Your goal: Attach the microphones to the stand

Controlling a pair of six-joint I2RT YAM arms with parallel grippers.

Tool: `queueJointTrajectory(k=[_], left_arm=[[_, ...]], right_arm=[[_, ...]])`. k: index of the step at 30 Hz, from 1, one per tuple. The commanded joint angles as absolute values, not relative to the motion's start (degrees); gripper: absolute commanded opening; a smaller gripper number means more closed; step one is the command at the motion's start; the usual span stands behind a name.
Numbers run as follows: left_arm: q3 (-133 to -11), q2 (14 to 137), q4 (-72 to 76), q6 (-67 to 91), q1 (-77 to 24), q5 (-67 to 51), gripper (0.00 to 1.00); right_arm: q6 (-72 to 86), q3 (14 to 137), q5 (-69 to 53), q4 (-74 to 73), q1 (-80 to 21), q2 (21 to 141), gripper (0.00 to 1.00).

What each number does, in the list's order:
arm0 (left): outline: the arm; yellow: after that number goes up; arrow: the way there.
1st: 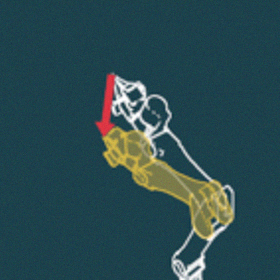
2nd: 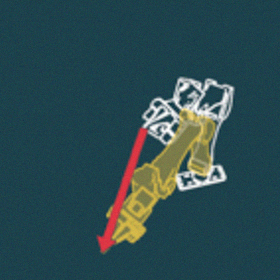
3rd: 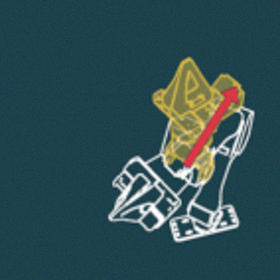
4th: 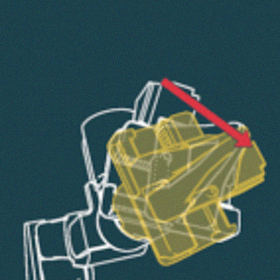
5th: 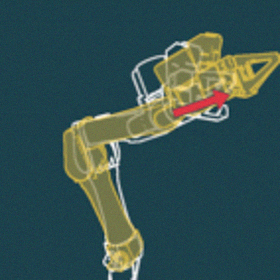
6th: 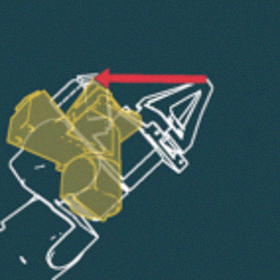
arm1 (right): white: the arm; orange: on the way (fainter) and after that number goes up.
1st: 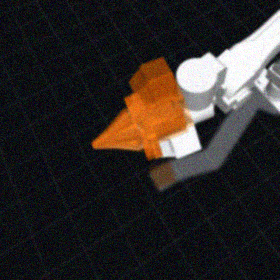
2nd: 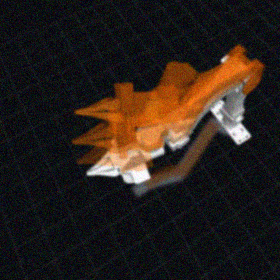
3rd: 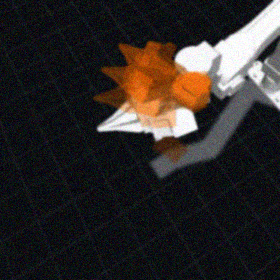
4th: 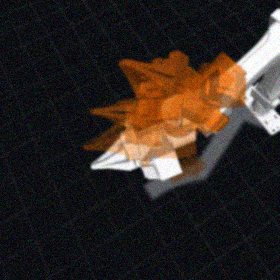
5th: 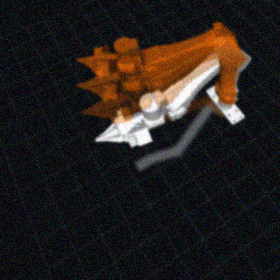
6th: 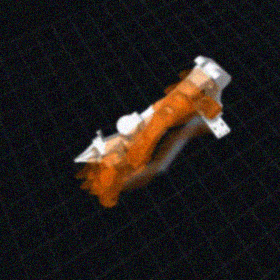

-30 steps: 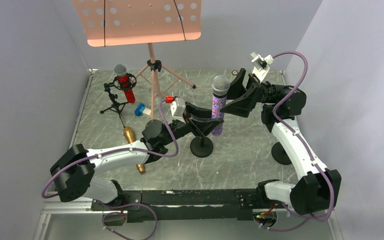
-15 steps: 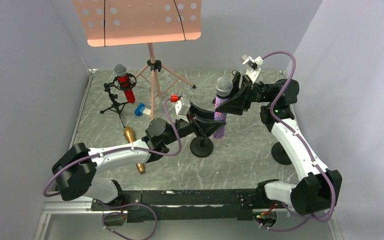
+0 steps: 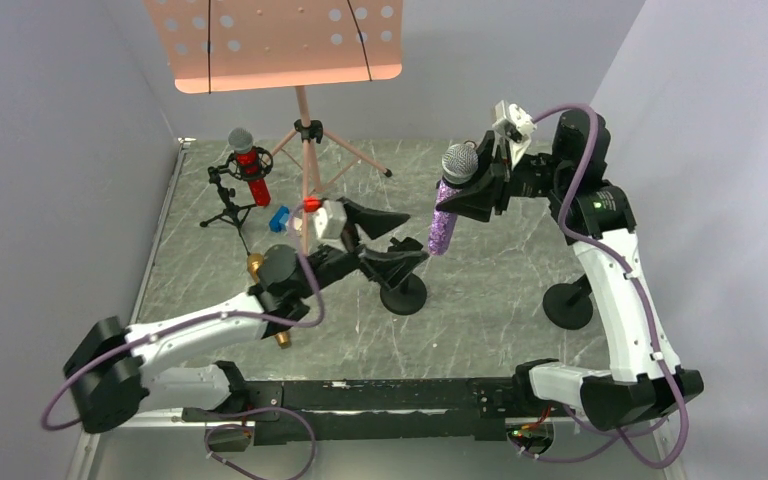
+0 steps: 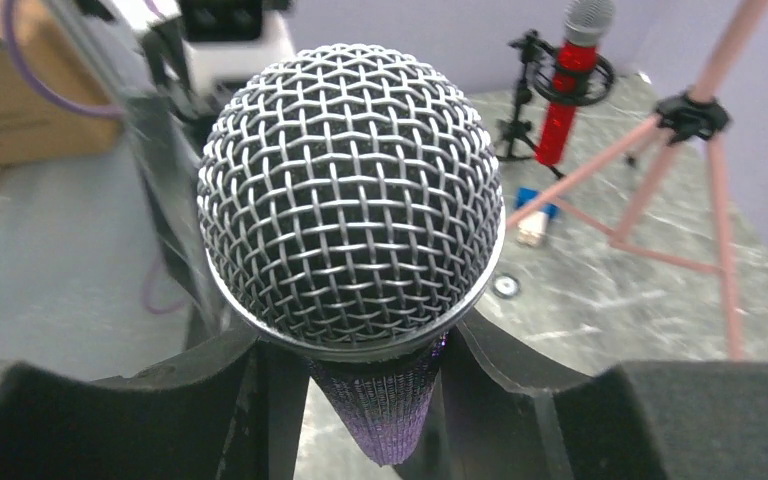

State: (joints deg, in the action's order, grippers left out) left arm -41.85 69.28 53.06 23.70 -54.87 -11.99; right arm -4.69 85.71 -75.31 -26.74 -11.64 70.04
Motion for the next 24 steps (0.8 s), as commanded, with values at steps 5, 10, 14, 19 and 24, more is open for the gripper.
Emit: queueJointTrajectory(k=[5, 10, 14, 19, 24], left_arm=[[-32.1, 49.1, 35.3, 12.5, -46.0, -20.6, 0.99], [-29.9, 46.6, 24.9, -5.5, -42.8, -28.6, 0.99], [-33.0, 51.0, 21.0, -14.7, -40.2, -32.7, 0.99], [-37.6, 63.0, 27.9, -13.9, -34.5, -44.6, 0.93], [-41.2, 73.6, 37.8, -9.2, -33.7, -51.9, 0.93]], right_arm=[[-33.1, 89.1, -62.6, -50.2, -11.3, 69.1, 0.00], [-35.1, 87.7, -60.8, -51.1, -11.3, 70.4, 0.00], [-35.5, 87.5, -60.0, -51.6, -11.4, 70.8, 0.00], [-35.5, 86.7, -59.9, -51.8, -11.7, 70.9, 0.00], [-35.4, 85.9, -60.1, -51.4, -11.7, 70.8, 0.00]])
